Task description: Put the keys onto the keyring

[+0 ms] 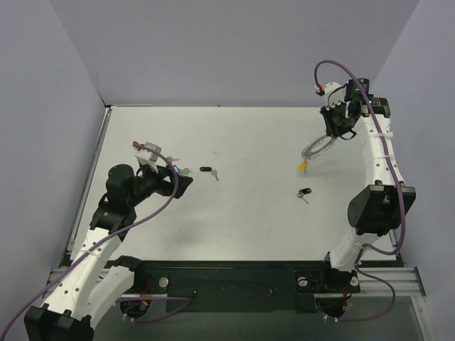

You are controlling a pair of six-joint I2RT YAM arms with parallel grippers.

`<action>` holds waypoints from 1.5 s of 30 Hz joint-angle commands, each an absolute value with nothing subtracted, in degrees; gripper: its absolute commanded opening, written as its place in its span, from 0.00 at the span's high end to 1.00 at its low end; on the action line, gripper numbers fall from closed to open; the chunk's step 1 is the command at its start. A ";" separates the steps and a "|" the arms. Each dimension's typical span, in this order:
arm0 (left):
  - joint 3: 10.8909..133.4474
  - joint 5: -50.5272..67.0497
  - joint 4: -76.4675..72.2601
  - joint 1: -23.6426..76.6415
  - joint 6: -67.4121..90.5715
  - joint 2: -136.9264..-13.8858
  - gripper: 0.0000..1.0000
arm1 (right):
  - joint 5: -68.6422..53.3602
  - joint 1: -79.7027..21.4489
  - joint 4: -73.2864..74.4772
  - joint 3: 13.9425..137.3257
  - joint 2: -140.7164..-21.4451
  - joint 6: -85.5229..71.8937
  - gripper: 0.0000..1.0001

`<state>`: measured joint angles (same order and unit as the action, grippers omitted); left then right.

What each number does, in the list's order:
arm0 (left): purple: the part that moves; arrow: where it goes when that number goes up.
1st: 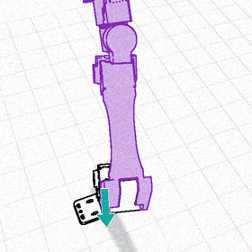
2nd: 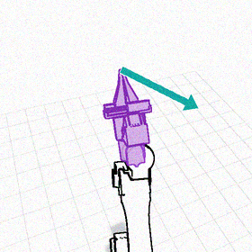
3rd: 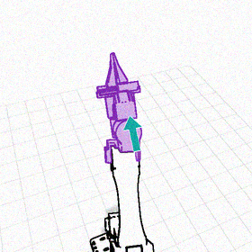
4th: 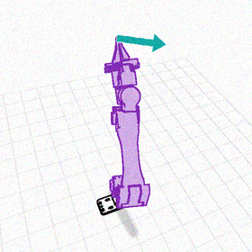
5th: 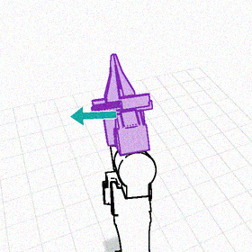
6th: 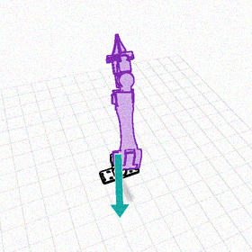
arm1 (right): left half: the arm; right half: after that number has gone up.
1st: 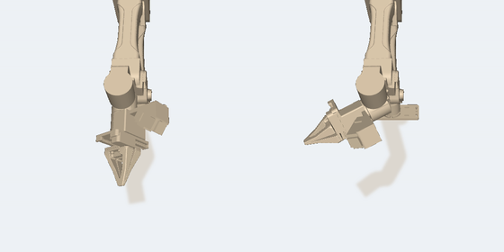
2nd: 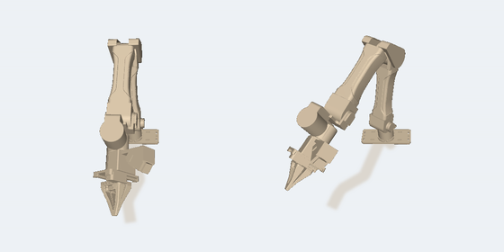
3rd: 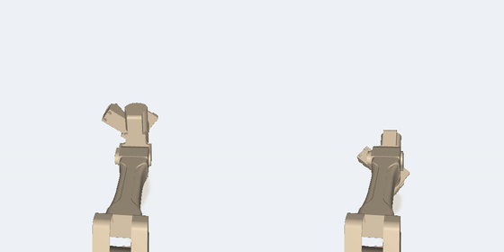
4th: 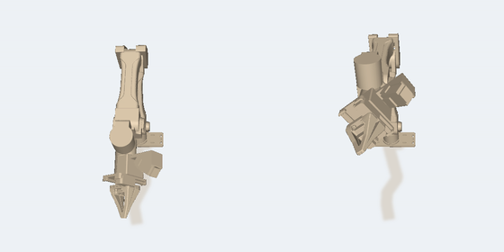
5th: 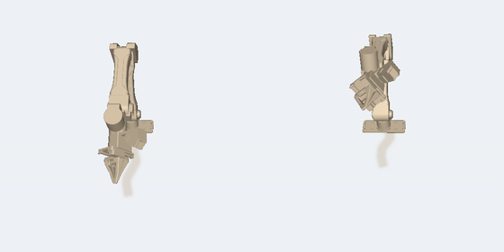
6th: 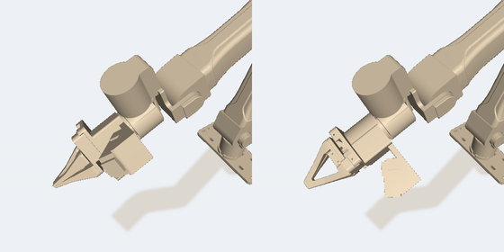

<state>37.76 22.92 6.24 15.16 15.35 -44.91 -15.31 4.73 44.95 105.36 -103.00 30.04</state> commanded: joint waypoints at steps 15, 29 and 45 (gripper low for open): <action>37.27 32.85 -2.08 14.68 16.69 -43.42 0.00 | -24.94 -12.99 58.96 108.64 -86.40 34.09 1.00; 27.07 39.56 -29.62 28.28 24.79 -40.43 0.16 | -39.36 -30.93 68.73 92.64 -81.74 48.51 1.00; 26.45 17.40 -44.03 54.22 12.13 -56.77 0.34 | -46.76 -34.10 69.96 86.66 -80.16 56.60 1.00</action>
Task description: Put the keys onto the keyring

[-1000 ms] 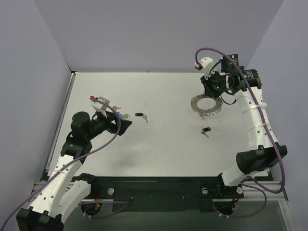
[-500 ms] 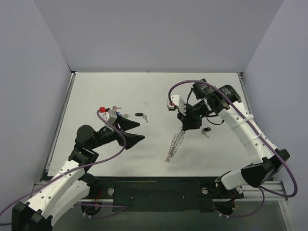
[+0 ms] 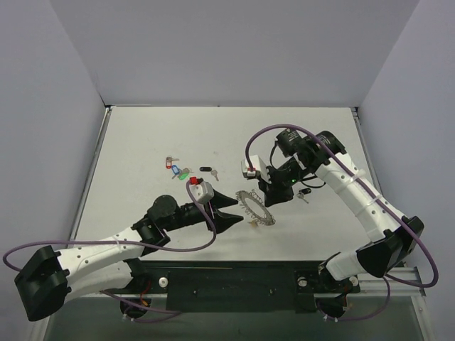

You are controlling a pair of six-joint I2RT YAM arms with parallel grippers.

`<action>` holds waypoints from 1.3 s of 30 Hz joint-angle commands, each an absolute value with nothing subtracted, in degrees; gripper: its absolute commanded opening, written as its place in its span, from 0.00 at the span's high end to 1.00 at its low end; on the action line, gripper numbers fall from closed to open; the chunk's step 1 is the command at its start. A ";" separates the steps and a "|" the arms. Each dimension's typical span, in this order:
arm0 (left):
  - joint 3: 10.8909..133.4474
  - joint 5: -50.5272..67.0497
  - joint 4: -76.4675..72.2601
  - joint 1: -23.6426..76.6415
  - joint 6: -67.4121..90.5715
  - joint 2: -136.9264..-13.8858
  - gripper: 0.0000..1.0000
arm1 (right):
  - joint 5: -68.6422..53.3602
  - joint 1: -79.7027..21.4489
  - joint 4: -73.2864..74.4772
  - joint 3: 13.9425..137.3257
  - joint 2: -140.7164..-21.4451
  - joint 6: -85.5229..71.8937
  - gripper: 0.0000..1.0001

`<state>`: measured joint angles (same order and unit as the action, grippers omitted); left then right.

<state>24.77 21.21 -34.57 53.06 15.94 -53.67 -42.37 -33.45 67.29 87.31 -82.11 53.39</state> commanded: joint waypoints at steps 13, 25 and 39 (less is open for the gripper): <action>29.36 17.14 -43.42 58.80 5.01 -61.79 0.52 | -50.36 -34.19 72.95 85.25 -79.72 65.04 1.00; 31.90 13.45 -43.77 61.70 2.11 -66.18 0.59 | -51.50 -34.19 73.74 85.25 -79.63 66.27 1.00; 33.58 10.99 -46.76 64.16 2.55 -70.05 0.67 | -52.38 -34.19 73.92 84.99 -80.33 66.53 1.00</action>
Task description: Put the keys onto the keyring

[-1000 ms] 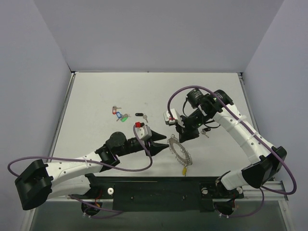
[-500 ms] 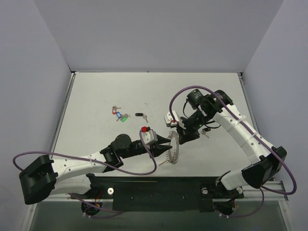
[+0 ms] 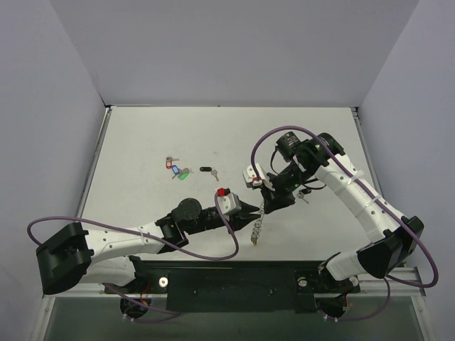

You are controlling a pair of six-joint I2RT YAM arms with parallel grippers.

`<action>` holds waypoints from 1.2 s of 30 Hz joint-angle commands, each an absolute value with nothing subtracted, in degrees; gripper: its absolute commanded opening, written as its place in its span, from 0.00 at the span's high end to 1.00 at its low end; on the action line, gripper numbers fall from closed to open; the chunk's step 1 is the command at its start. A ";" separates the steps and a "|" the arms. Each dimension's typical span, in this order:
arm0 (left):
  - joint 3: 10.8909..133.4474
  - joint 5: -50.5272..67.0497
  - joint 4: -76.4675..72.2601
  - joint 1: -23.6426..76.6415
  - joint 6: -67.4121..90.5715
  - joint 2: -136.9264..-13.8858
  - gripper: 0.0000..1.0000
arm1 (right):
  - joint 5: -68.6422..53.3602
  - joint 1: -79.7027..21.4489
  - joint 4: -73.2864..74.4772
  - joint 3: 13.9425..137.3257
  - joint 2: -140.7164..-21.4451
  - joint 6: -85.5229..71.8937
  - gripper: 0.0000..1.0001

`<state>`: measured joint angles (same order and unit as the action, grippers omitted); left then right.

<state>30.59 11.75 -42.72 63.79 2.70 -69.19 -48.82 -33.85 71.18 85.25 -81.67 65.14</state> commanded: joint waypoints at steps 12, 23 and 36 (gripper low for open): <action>34.45 11.16 -48.60 64.86 3.08 -70.31 0.69 | -52.12 -34.45 73.92 84.99 -80.51 66.62 1.00; 33.13 11.86 -47.20 64.86 2.37 -68.38 0.68 | -51.94 -34.01 73.74 84.81 -79.72 66.53 1.00; 33.66 11.69 -46.67 64.86 2.11 -68.55 0.65 | -52.82 -33.92 73.83 84.82 -80.15 66.36 1.00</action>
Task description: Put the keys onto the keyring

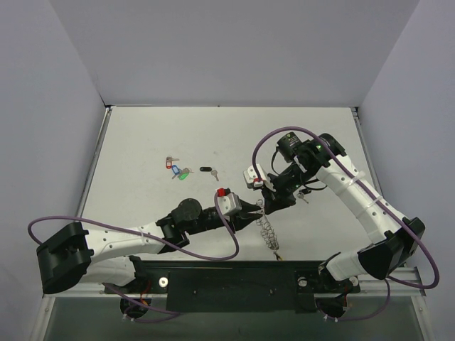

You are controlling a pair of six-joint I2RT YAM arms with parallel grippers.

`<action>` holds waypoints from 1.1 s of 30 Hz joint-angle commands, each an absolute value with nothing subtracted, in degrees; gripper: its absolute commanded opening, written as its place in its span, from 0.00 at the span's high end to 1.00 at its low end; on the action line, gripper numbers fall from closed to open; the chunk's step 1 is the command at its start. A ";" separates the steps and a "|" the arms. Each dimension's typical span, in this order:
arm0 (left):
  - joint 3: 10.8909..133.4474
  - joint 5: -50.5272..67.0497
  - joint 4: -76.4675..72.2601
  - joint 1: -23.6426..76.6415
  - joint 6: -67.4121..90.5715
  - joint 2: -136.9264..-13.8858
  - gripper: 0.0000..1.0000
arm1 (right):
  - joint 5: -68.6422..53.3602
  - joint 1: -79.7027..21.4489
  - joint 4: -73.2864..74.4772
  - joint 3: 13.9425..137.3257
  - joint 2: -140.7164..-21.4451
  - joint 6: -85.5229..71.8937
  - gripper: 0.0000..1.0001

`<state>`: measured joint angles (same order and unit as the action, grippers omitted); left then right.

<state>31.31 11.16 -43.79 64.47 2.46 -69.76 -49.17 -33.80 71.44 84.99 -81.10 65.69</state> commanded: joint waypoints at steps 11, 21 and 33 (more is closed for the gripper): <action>34.54 11.43 -46.67 64.86 3.08 -69.70 0.76 | -53.00 -34.28 73.74 84.81 -80.24 66.36 1.00; 35.33 9.76 -44.30 64.86 3.43 -70.40 1.00 | -53.61 -34.54 73.92 84.38 -79.81 66.18 1.00; 24.44 9.84 -54.32 64.69 -2.98 -62.76 1.00 | -54.32 -30.41 74.88 82.81 -75.33 68.80 0.53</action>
<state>26.26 9.08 -46.33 64.77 1.72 -67.11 -51.42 -31.99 71.53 84.71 -78.87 64.99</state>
